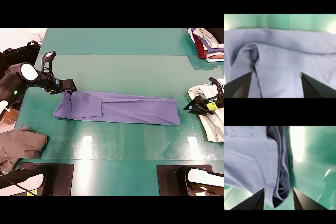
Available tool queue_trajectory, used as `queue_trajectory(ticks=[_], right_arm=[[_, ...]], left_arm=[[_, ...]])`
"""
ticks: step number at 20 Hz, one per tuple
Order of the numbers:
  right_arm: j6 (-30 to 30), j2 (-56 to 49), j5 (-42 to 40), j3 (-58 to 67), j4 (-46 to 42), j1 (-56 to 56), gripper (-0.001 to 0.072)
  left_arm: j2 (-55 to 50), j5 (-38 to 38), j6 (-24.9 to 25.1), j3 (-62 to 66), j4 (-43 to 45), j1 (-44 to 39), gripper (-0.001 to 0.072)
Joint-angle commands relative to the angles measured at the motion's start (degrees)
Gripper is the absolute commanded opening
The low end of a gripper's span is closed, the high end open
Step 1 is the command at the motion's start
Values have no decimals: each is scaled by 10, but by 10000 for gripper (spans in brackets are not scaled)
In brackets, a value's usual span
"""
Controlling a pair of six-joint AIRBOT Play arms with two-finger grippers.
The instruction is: Fold the shirts.
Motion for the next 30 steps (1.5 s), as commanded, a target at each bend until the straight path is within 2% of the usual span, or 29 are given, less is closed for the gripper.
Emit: queue_trajectory(ticks=[1,3,6,7,8,9,10,11,14,15,19,21,26,30], right_arm=[[-6,0,4,-18,0,-16,590],[-7,-9,-18,-49,11,-21,601],[-32,-40,-42,-83,90,-16,595],[-34,-54,-45,-83,104,-8,589],[-34,-68,-44,-79,104,5,570],[-34,-78,-45,-74,103,21,552],[-34,-87,-50,-68,103,38,550],[-34,-93,-59,-61,103,54,461],[-38,-94,-78,-49,103,89,37],[-47,-90,-75,-44,103,95,13],[-45,-28,-33,-2,104,121,12],[-18,15,-16,43,104,144,12],[53,84,-12,165,104,221,12],[74,86,-8,250,104,276,12]], left_arm=[[11,-52,1,22,-7,0,712],[13,-70,1,21,-28,0,712],[13,-76,7,21,-48,0,710],[13,-76,12,21,-55,0,642],[13,-77,21,21,-64,0,370],[13,-78,42,21,-79,0,200],[13,-77,52,21,-91,0,176],[12,-76,55,21,-103,0,176],[8,-72,55,21,-145,-6,161],[8,-64,67,21,-146,-19,26],[-13,41,76,21,-148,-121,25],[-58,68,74,34,-152,-172,25],[-234,9,74,141,-175,-247,25],[-294,-24,74,171,-184,-262,26]])
